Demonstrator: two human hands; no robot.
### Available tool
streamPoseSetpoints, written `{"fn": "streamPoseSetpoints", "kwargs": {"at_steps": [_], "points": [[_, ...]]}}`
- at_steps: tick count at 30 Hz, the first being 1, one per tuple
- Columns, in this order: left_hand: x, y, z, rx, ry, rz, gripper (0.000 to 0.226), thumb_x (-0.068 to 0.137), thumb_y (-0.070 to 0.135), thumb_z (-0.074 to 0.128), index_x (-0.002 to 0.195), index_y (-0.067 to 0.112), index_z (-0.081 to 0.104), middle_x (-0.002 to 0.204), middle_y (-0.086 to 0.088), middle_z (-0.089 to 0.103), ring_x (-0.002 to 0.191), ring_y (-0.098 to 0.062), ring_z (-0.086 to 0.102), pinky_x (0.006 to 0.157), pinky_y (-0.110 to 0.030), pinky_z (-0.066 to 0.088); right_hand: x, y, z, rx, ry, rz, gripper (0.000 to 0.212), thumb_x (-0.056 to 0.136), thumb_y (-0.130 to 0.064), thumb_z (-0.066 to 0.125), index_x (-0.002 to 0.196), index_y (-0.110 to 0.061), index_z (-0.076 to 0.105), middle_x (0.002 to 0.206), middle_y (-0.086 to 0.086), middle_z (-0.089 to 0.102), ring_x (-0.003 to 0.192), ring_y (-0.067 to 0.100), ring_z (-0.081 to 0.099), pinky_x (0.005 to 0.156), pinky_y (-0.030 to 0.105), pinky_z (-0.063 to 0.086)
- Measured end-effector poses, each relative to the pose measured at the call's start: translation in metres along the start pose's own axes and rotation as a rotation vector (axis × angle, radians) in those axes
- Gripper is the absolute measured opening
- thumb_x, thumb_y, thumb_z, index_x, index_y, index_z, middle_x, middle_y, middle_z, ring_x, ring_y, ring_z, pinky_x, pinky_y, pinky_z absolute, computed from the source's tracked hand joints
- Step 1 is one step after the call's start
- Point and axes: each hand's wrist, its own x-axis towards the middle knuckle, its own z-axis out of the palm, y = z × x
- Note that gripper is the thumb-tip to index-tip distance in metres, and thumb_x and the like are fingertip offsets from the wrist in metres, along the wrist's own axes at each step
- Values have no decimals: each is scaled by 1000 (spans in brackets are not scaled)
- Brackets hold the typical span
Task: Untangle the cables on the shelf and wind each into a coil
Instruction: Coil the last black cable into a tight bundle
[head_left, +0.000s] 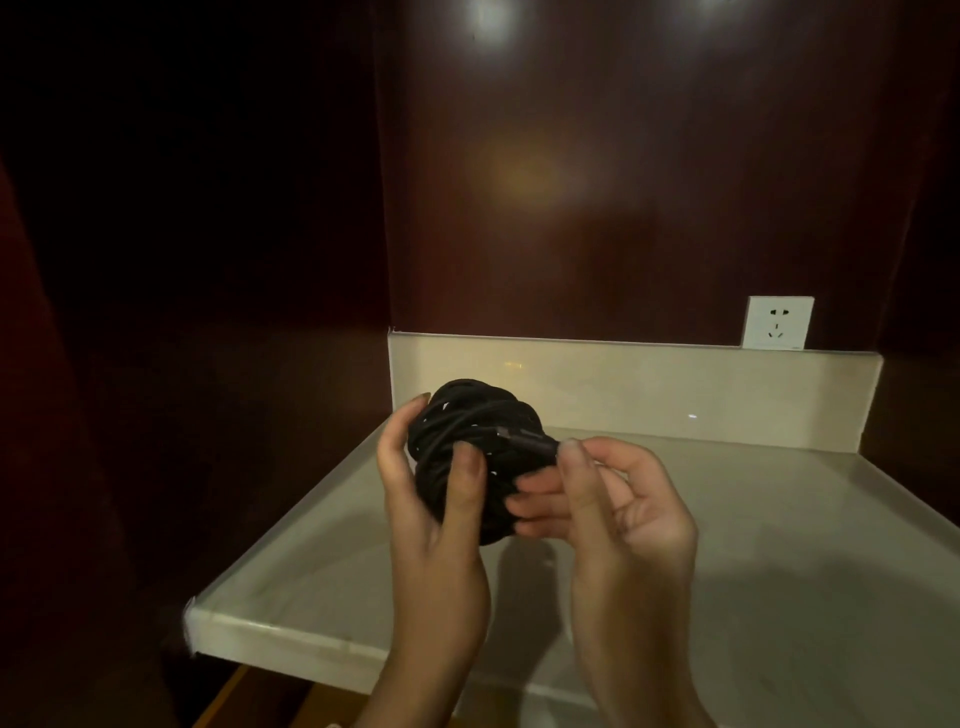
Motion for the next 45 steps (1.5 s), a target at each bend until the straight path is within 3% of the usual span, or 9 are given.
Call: {"fn": "streamPoseSetpoints", "kwargs": {"at_steps": [3, 10, 14, 19, 25, 32, 35, 40, 45], "points": [[-1, 2, 2, 65, 10, 126, 52, 86, 51, 55, 132, 28, 43, 116, 30, 64, 107, 4, 64, 81, -8, 48, -1, -1, 3, -32, 11, -36, 21, 82, -23, 60, 93, -6, 59, 66, 13, 70, 53, 20, 67, 49, 24, 53], [4, 0, -3, 152, -37, 183, 42, 90, 49, 53, 130, 38, 45, 121, 25, 63, 112, -3, 63, 88, -15, 49, 1, 0, 2, 33, 6, 26, 23, 82, -22, 61, 94, -3, 59, 67, 13, 68, 57, 19, 66, 50, 25, 54], [7, -7, -7, 318, 9, 272, 37, 96, 46, 47, 132, 41, 47, 147, 2, 43, 133, -2, 46, 99, -11, 40, 0, -1, 2, 19, -6, 26, 14, 86, -15, 61, 95, -4, 59, 70, 15, 70, 56, 23, 69, 51, 26, 55], [10, -11, -10, 382, -22, 377, 27, 101, 28, 40, 123, 29, 56, 136, -1, 52, 130, -12, 51, 102, -14, 38, -6, 8, 8, 37, 38, 60, 9, 89, -8, 60, 96, -3, 58, 71, 16, 71, 55, 26, 70, 48, 25, 55], [6, -11, -9, 364, -38, 339, 23, 99, 31, 43, 118, 32, 58, 135, 1, 52, 128, -11, 53, 97, -11, 41, -5, 16, 9, -22, 118, 35, 20, 81, -27, 61, 92, -11, 58, 69, 13, 70, 52, 24, 68, 46, 26, 53], [6, -9, -13, 338, -14, 273, 18, 96, 40, 46, 112, 48, 54, 132, 12, 53, 127, -21, 55, 100, -37, 49, 9, 19, -12, -483, -134, -227, 9, 90, -42, 61, 89, -34, 58, 70, -9, 72, 51, 7, 58, 55, 23, 45], [7, -4, -12, 313, -7, 271, 18, 96, 40, 48, 110, 47, 55, 128, 15, 55, 123, -19, 57, 97, -26, 49, 17, 12, -19, -627, -205, -353, 9, 95, -35, 61, 88, -30, 59, 69, -17, 69, 56, 3, 62, 54, 15, 48], [3, -6, -9, 169, 1, 104, 13, 92, 34, 57, 103, 37, 62, 113, 16, 64, 109, -4, 63, 81, -9, 49, 27, 5, -28, -1043, -275, -551, 14, 94, -47, 47, 89, -35, 52, 68, -26, 65, 54, -1, 58, 49, 27, 49], [0, -18, -10, 183, -6, -14, 6, 95, 37, 60, 100, 36, 64, 106, 11, 65, 102, -5, 64, 78, -10, 49, 28, -10, -30, -1301, -399, -336, 24, 93, -58, 36, 86, -36, 45, 72, -30, 67, 66, 6, 64, 61, 33, 49]]}}
